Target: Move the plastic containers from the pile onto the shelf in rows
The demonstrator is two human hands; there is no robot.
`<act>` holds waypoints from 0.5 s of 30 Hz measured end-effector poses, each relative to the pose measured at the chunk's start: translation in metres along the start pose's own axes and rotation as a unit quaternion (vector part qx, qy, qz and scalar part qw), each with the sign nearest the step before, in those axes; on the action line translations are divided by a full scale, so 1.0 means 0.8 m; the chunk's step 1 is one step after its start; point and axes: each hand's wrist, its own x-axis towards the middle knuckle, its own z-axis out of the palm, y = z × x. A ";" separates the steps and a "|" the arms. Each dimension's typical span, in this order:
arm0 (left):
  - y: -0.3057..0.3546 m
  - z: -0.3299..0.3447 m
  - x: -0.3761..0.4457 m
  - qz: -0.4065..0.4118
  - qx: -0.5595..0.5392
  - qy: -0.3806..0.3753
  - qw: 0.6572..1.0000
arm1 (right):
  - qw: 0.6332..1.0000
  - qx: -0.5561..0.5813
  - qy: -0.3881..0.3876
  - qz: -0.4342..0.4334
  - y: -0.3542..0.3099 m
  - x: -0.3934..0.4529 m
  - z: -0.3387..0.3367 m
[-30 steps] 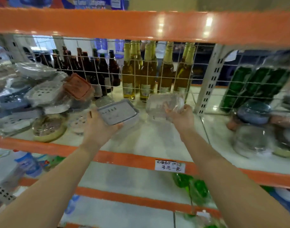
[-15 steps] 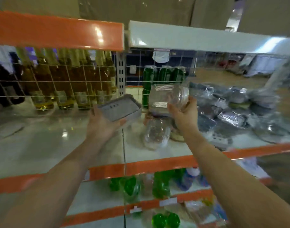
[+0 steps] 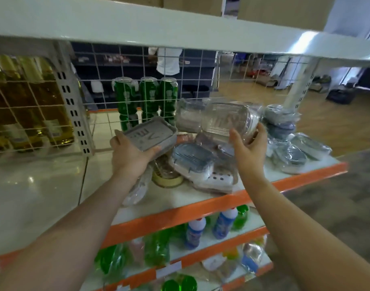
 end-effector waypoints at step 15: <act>0.023 0.055 0.045 0.024 0.015 0.036 0.999 | 0.969 -0.239 -0.045 0.039 0.068 0.065 -0.002</act>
